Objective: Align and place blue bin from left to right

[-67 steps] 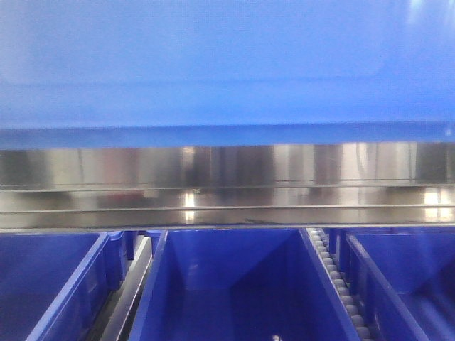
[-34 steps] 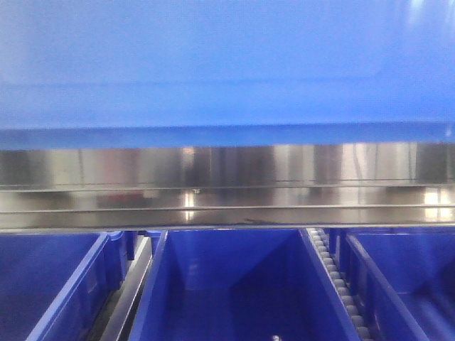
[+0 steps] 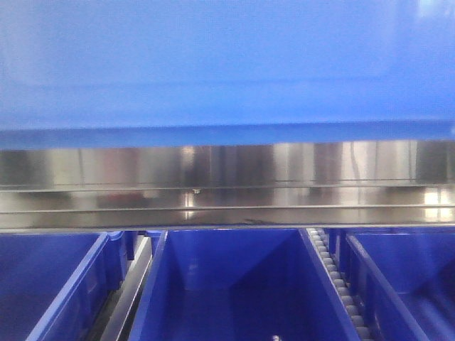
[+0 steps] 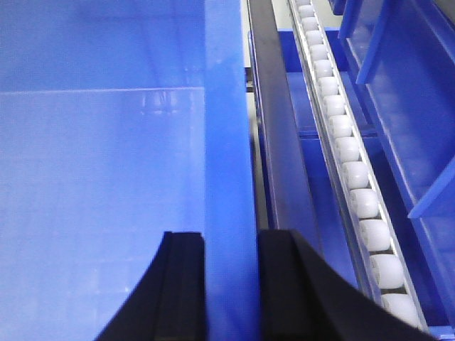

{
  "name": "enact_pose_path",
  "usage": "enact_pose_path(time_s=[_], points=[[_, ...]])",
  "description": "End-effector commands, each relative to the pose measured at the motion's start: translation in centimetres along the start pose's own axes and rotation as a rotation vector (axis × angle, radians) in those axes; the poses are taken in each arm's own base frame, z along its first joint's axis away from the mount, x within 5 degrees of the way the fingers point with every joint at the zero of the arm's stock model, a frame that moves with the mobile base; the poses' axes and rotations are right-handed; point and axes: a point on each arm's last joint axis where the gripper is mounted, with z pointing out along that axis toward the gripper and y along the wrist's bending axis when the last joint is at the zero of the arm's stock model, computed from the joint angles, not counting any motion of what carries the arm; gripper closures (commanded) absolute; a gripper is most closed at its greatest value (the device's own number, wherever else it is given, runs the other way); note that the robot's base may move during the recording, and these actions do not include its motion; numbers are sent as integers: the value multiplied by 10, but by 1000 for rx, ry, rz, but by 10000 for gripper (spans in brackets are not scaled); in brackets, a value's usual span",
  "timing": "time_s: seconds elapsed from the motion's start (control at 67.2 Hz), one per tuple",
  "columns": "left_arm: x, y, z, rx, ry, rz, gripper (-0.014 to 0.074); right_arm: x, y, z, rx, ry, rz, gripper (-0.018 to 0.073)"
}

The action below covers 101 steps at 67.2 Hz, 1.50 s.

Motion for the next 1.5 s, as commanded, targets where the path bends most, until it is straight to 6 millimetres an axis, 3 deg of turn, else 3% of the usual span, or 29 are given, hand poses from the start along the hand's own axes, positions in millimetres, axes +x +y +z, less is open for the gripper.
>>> enact_pose_path(time_s=[0.0, 0.179, 1.489], points=[[-9, -1, -7, 53, -92, -19, 707, -7, 1, -7, -47, -84, -2, 629], [-9, -1, -7, 50, -93, 51, 707, -7, 1, -7, -47, -84, -2, 629], [-9, -1, -7, 50, -93, 51, 707, -11, 4, -7, -87, -121, -3, 629]])
